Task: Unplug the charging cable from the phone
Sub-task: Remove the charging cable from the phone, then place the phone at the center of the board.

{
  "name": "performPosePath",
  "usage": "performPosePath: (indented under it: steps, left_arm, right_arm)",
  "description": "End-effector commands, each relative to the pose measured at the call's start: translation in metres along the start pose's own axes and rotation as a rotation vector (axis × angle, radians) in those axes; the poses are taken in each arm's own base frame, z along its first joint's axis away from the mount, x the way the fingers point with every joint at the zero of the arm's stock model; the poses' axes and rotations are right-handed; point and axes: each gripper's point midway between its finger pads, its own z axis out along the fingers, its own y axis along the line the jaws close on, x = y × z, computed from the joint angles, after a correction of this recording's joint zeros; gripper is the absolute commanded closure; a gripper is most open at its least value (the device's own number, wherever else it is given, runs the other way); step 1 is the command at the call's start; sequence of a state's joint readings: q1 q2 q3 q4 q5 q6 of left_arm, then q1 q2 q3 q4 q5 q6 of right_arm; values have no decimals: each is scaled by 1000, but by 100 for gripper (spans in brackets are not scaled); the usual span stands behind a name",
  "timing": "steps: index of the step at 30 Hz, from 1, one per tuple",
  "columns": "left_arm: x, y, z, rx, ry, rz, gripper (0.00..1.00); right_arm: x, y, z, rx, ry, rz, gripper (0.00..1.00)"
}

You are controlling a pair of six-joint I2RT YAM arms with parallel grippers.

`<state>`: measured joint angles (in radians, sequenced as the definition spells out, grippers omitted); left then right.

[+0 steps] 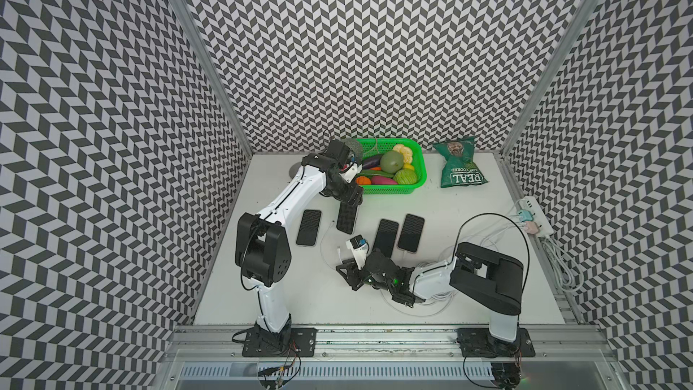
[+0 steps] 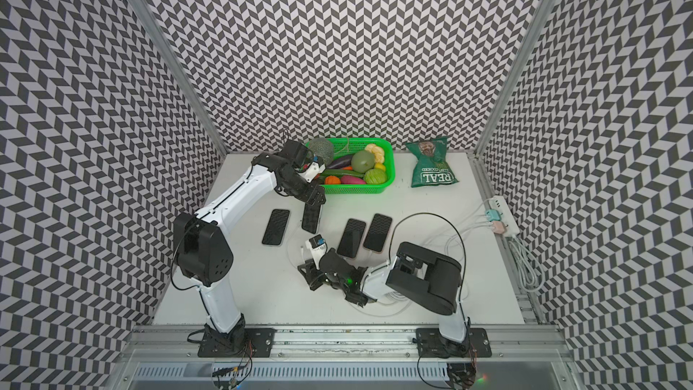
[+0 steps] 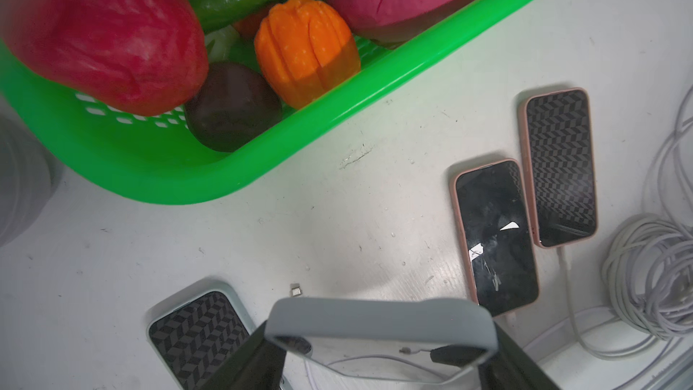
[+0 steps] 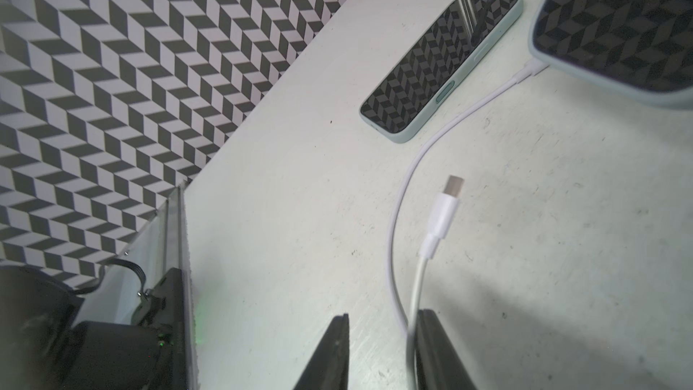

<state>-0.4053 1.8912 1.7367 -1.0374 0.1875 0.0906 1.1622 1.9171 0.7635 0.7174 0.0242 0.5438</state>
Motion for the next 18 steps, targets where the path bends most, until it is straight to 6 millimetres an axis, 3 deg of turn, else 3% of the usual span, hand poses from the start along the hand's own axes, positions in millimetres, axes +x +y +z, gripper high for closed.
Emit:
performPosePath:
  steps: [1, 9, 18]
  left_arm:
    - [-3, 6, 10, -16, -2, -17, 100]
    - [17, 12, 49, -21, 97, -55, 100]
    - [33, 16, 80, -38, 176, -71, 100]
  right_arm:
    - [-7, 17, -8, -36, -7, -28, 57]
    - [0, 22, -20, -10, 5, -70, 36]
    - [-10, 19, -49, 33, -53, -77, 24]
